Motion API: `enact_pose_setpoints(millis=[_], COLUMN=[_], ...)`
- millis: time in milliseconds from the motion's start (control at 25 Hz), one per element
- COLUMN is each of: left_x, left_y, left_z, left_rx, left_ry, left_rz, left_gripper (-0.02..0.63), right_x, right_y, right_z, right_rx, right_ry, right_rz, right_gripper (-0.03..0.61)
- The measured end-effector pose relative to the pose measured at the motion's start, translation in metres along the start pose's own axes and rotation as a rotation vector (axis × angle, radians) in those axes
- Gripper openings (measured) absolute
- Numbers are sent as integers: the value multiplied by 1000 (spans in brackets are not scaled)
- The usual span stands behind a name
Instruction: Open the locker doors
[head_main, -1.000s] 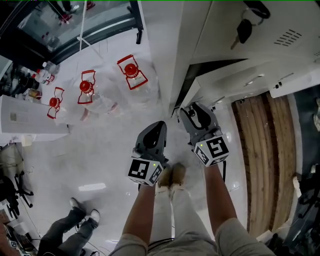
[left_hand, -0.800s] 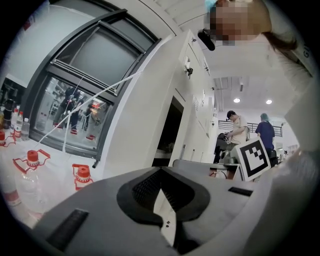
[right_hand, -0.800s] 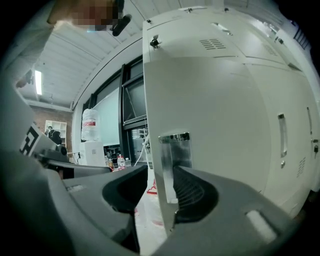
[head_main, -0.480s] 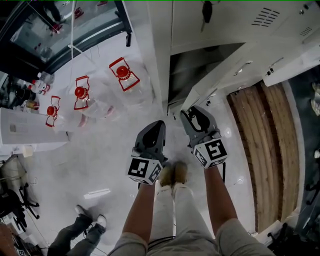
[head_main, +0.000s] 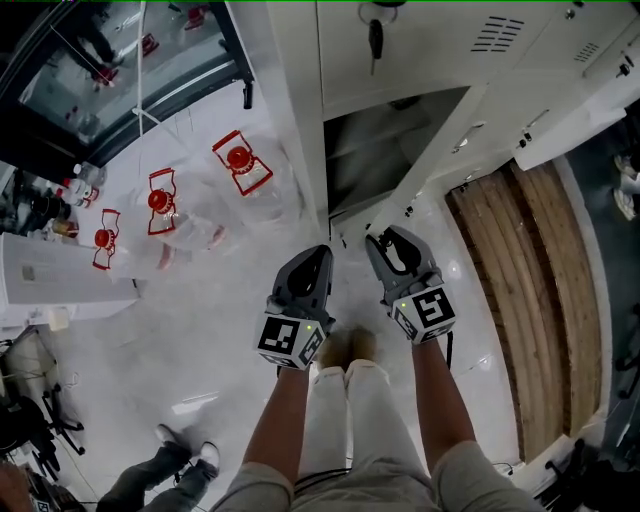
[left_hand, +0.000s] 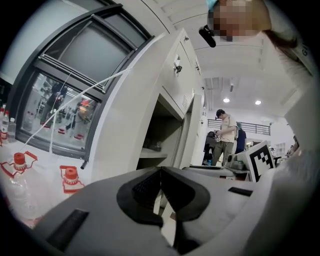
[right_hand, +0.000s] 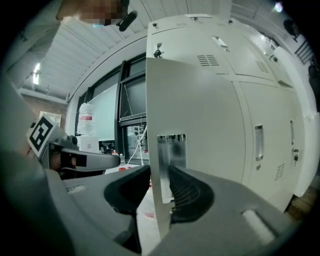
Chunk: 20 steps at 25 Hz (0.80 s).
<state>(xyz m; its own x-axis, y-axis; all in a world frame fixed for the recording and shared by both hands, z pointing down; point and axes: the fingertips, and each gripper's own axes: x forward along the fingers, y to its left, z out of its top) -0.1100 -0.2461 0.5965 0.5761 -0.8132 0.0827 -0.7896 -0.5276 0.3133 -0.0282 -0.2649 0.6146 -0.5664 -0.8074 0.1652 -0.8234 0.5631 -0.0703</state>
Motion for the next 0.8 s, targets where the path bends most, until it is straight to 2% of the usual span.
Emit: enact_pose_setpoints(millis=[280, 560, 800], left_x=[-2, -5, -13], left_y=[-5, -22, -45], left_z=[1, -4, -11], left_rx=[1, -4, -1], left_ry=[1, -11, -22], left_rz=[24, 83, 110], left_gripper=[-2, -2, -2], right_x=[-21, -48, -75], right_y=[-5, -17, -29], right_z=[-1, -5, -8], right_rx=[-2, -8, 6], right_ry=[11, 29, 27], right_rz=[13, 51, 38], right_gripper=[124, 129, 129])
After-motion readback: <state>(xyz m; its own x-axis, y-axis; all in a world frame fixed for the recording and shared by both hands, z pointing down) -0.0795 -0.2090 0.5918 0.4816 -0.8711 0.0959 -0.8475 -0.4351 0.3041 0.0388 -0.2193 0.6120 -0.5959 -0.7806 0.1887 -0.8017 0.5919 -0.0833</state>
